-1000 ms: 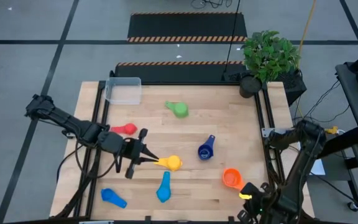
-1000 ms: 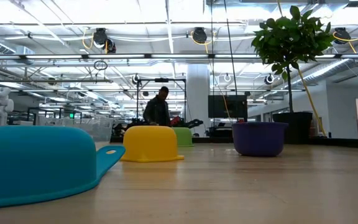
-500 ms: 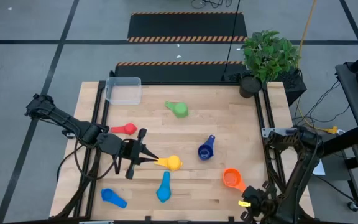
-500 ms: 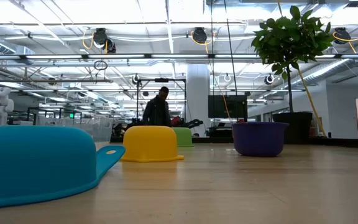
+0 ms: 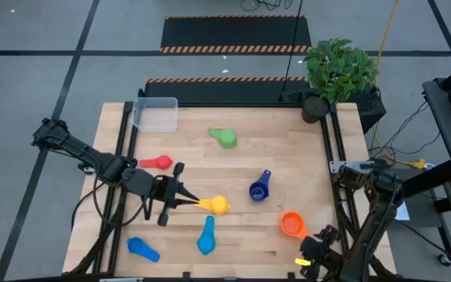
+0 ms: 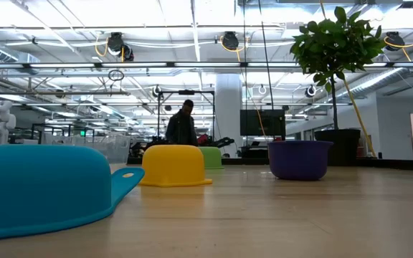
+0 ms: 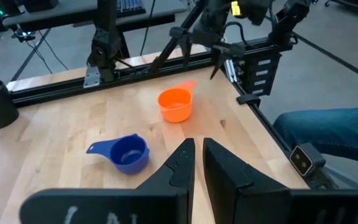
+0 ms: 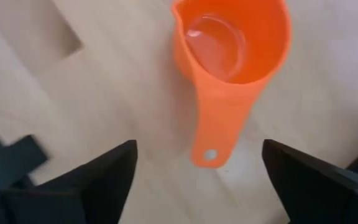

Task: Nest measuring cups in basket
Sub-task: Move the orange measuring cup to the center

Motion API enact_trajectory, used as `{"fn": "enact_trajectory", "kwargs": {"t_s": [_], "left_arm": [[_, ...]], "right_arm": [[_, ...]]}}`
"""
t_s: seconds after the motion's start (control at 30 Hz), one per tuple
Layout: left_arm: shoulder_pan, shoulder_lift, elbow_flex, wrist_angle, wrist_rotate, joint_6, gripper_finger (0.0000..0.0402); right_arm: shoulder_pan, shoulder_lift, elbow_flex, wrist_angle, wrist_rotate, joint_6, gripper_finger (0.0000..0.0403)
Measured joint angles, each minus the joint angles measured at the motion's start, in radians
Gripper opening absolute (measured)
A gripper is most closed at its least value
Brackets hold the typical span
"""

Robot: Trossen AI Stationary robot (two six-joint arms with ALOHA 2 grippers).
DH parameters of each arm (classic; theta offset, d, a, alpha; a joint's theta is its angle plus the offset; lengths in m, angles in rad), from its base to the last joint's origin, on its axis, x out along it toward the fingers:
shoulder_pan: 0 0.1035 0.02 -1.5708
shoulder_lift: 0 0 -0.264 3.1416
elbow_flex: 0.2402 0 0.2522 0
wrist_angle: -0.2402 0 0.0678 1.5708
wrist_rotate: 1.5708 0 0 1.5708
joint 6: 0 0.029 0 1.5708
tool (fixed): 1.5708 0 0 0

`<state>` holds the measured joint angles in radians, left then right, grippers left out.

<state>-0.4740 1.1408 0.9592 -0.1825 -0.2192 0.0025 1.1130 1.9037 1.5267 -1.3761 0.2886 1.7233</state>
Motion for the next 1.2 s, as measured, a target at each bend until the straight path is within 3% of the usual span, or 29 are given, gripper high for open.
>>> {"fn": "enact_trajectory", "kwargs": {"t_s": [0.27, 0.57, 0.77, 0.97, 1.2], "left_arm": [[0.0, 0.0, 0.0, 0.0, 0.0, 0.0, 0.0037], [0.0, 0.0, 0.0, -0.001, 0.0, 0.002, 0.0037], [0.0, 0.0, 0.0, 0.0, 0.0, 0.002, 0.0037], [0.0, 0.0, 0.0, 0.0, 0.0, 0.002, 0.0037], [0.001, 0.0, 0.0, 0.005, 0.0, 0.002, 0.0037]], "right_arm": [[0.0, 0.026, -0.002, -0.016, -0.001, -0.014, 0.0361], [-0.005, 0.025, -0.144, 0.066, -0.007, 0.044, 0.0361], [-0.031, 0.025, -0.202, 0.143, -0.096, 0.028, 0.0359], [-0.046, 0.023, -0.207, 0.145, -0.109, 0.015, 0.0329], [-0.064, 0.008, -0.207, 0.147, -0.109, 0.017, 0.0262]]}}
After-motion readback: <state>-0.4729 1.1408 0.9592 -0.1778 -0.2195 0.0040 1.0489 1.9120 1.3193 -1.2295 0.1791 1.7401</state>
